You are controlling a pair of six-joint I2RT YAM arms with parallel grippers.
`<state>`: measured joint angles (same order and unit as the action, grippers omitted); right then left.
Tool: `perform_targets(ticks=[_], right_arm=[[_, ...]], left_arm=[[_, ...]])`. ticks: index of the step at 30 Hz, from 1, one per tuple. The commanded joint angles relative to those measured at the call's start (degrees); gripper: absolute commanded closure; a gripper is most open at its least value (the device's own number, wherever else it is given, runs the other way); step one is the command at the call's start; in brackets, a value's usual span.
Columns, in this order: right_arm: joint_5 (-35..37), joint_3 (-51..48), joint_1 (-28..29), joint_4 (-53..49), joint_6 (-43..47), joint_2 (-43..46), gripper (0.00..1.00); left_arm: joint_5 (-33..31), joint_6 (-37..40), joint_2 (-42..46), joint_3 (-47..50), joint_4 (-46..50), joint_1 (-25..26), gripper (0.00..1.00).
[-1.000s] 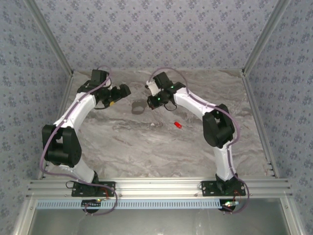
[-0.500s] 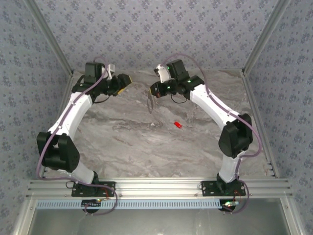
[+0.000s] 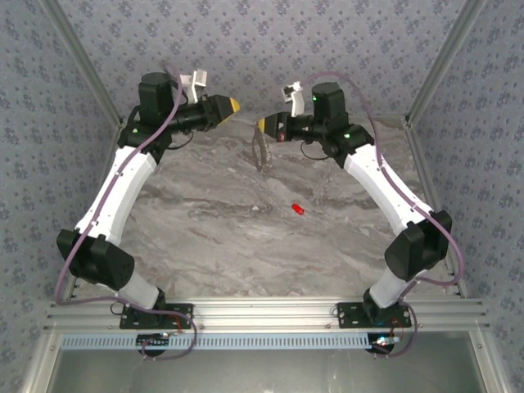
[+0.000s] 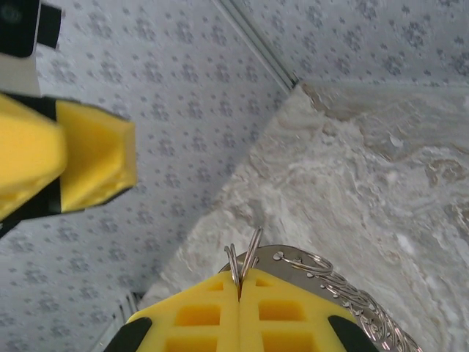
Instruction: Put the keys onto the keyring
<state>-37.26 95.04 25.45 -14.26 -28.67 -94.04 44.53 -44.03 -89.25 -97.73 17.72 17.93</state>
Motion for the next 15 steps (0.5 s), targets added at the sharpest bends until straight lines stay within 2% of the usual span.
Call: perform_targets(ticks=[1, 3, 6, 15], right_arm=[[-5.9, -2.2, -1.8, 10.1, -8.4, 2.2, 1.0], [-8.2, -2.5, -2.7, 12.8, -11.0, 2.2, 1.0], [-10.7, -2.8, -3.4, 15.8, -13.4, 2.3, 1.0], [-12.1, -4.3, -3.6, 16.0, -13.2, 3.3, 1.0]], left_arm=[[2.1, 1.0, -1.0, -3.0, -1.1, 0.9, 0.73], [1.8, 0.8, -0.8, -3.2, -1.5, 1.1, 0.78], [2.6, 0.3, -1.0, -3.3, -2.5, 2.0, 0.79], [2.9, -0.9, -3.2, -3.3, -5.3, 4.6, 0.73]])
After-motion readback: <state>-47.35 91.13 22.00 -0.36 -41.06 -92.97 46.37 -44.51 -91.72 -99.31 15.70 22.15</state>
